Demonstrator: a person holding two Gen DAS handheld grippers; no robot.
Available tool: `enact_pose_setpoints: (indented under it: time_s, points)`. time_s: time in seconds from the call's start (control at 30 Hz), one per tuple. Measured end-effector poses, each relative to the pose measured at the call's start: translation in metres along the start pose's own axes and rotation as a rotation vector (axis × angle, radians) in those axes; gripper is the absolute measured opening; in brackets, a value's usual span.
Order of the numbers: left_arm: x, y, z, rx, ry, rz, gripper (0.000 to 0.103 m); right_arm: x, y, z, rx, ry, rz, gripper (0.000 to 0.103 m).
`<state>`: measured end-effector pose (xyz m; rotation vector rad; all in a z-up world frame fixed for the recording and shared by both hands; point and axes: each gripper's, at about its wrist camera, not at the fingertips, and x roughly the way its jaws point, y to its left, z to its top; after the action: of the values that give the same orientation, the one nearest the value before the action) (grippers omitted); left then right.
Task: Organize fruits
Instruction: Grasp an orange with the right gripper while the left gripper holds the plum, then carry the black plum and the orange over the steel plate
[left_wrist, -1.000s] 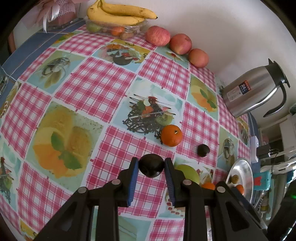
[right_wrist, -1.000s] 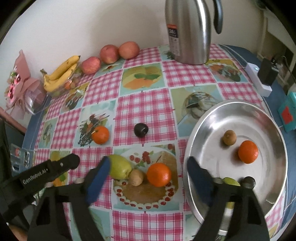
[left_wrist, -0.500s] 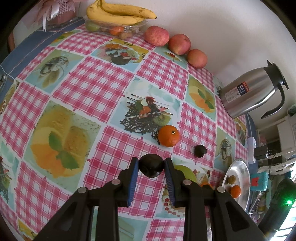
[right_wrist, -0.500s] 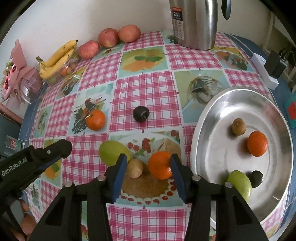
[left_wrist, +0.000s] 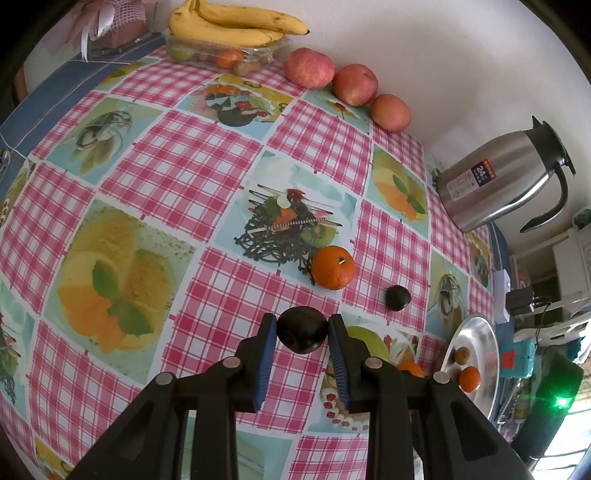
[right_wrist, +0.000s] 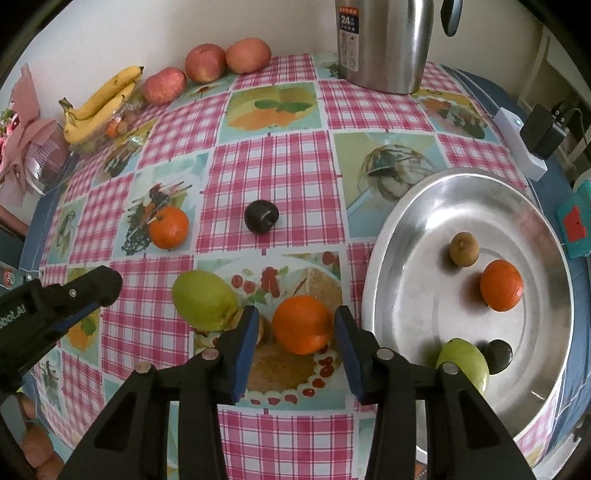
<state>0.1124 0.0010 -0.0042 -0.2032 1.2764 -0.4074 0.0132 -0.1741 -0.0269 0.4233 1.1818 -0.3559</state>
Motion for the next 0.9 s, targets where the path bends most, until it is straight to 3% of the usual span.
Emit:
enact_pose_setpoints:
  time_s: [0.33,0.43,0.9]
  points:
    - [0.0011,-0.0007,0.0001,-0.001,0.003,0.000,0.030,0.0055,0.0039,0.0012,-0.023,0.012,-0.023,0.044]
    - [0.0012,-0.0006,0.0001,-0.002,0.004,0.001,0.030,0.0061,0.0038,0.0016,-0.027,0.010,-0.036,0.038]
    - [0.0021,0.0016,0.0000,-0.007,0.004,0.015,0.030,0.0041,0.0009,0.0011,-0.014,0.007,-0.019,0.037]
